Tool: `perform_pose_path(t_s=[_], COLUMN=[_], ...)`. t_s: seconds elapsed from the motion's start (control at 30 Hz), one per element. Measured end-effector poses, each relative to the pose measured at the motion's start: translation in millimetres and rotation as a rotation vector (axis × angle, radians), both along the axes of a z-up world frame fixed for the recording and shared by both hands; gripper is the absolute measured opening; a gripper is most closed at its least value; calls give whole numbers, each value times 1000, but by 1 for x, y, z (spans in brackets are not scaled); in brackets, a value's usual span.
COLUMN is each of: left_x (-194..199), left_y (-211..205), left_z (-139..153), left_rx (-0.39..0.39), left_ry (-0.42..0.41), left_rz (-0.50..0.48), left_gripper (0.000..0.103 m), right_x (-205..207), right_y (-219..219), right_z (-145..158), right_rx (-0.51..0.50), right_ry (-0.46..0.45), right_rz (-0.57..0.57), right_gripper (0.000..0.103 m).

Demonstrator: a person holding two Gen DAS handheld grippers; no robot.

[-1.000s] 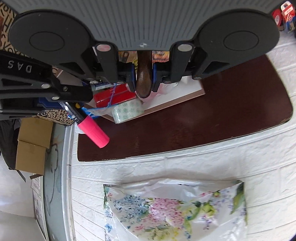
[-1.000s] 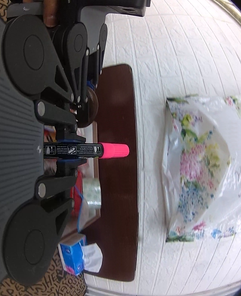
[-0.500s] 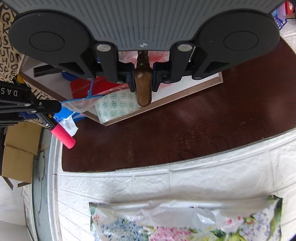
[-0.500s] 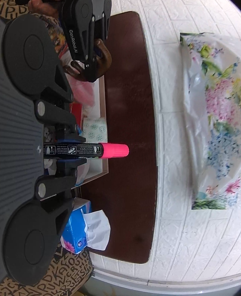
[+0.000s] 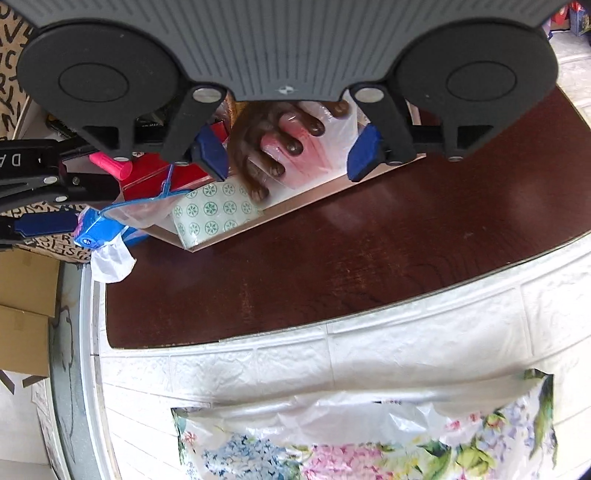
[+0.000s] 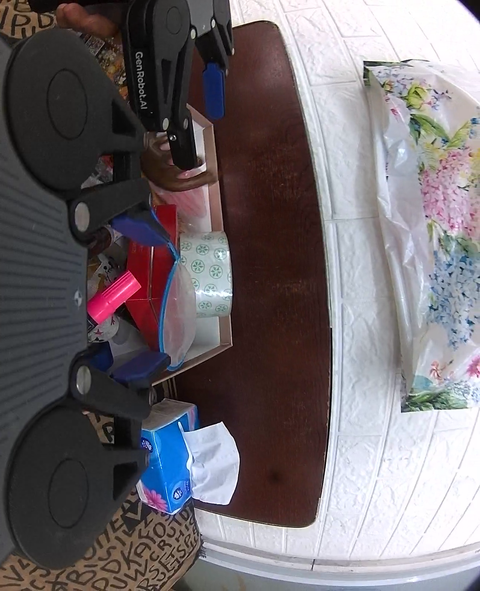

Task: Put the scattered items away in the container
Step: 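Open both tools to drop the comb and marker into the box, then move both open tools back over the remaining items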

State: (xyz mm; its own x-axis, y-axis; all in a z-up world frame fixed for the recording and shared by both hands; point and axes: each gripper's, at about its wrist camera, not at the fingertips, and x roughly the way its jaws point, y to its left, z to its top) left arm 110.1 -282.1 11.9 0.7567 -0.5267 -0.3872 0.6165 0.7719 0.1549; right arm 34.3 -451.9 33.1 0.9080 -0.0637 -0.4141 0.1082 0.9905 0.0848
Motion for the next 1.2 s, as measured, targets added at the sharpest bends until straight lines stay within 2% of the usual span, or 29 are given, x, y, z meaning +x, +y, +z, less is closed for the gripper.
perform_pose_path(t_s=[0.1, 0.13, 0.3, 0.37, 0.5, 0.57, 0.67, 0.87, 1.2], left_x=[-3, -4, -14, -19, -34, -40, -50, -70, -91], left_y=[5, 6, 13, 20, 40, 50, 69, 112, 180], left_z=[4, 5, 11, 13, 16, 17, 18, 16, 14], left_rx=[-1, -2, 0, -9, -39, -43, -53, -69, -86], left_ry=[-9, -14, -27, -27, -26, -16, -12, -12, -5], left_rz=[6, 4, -5, -10, -8, 6, 28, 84, 179], left_gripper=[80, 83, 85, 86, 94, 95, 95, 98, 98], right_x=[-6, -9, -22, -28, -44, -50, -61, -80, -92], right_y=[3, 4, 10, 14, 33, 45, 66, 115, 194], right_z=[3, 4, 8, 10, 13, 14, 17, 21, 23], right_rx=[2, 3, 32, 43, 69, 81, 91, 120, 132], right_ry=[-14, -21, -41, -52, -70, -76, -92, -120, -114], right_rz=[0, -1, 10, 17, 51, 68, 84, 156, 294], right_gripper=[73, 79, 86, 94, 94, 95, 103, 103, 103])
